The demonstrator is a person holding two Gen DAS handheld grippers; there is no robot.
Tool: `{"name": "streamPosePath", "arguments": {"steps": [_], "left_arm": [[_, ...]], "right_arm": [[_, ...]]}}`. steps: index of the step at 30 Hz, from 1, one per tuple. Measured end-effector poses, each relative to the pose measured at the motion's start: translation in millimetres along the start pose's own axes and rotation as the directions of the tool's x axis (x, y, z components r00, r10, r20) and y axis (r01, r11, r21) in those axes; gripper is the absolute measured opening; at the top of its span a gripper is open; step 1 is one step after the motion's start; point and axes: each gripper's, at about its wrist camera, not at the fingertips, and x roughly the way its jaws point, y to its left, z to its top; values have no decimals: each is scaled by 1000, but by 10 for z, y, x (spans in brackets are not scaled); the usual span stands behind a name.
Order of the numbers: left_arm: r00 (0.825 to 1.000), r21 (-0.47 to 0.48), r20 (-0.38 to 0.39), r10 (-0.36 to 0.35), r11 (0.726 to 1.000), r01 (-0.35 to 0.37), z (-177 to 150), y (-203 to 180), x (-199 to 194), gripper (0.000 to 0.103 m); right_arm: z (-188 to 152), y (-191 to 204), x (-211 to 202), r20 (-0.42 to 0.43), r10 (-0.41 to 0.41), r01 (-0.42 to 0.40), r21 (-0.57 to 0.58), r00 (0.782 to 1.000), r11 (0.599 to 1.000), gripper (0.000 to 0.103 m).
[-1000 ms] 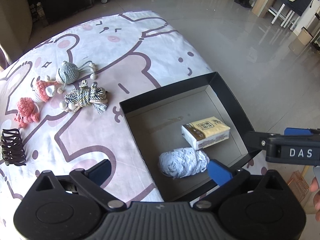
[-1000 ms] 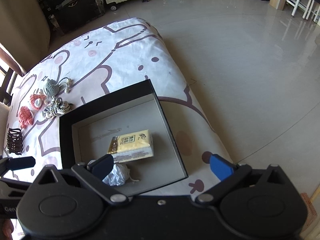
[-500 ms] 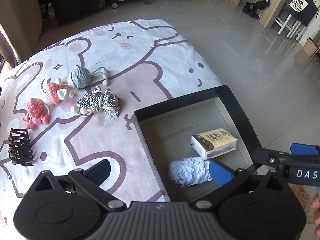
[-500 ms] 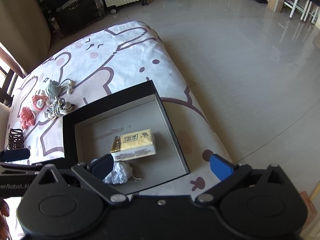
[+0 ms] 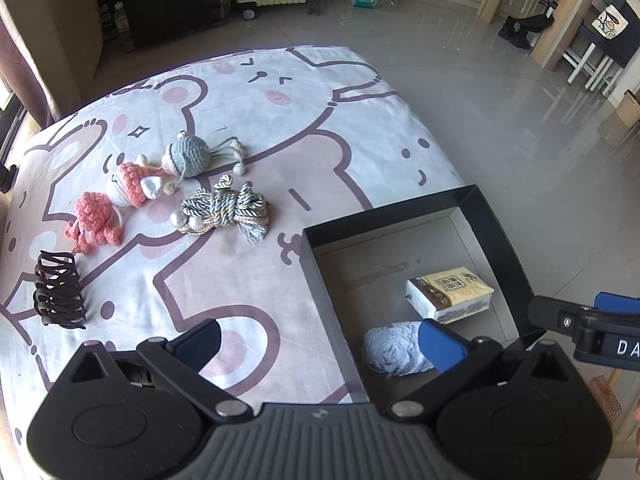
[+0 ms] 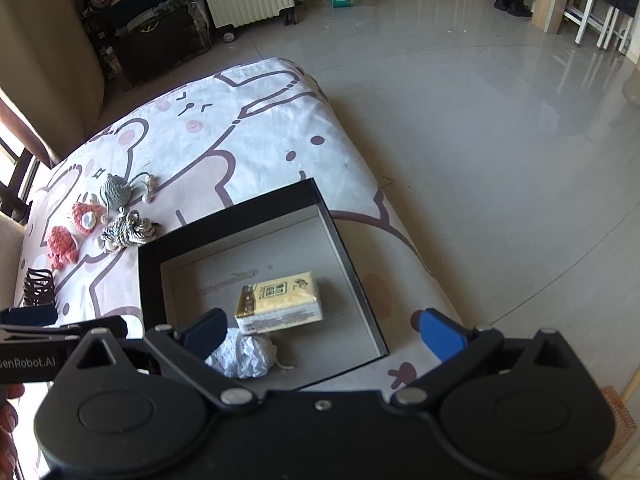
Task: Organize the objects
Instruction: 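Withdraw both tools from the black box back over the bed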
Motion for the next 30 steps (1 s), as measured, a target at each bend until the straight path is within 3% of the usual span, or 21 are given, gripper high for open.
{"name": "streamPosePath", "arguments": {"steps": [13, 30], "left_arm": [[998, -50, 12, 63, 997, -62, -39, 431, -41, 103], [992, -199, 4, 129, 972, -126, -116, 1290, -149, 103]], "right_arm": [[54, 326, 14, 4, 25, -25, -40, 1000, 999, 103], [160, 1200, 169, -3, 112, -111, -134, 994, 985, 103]]}}
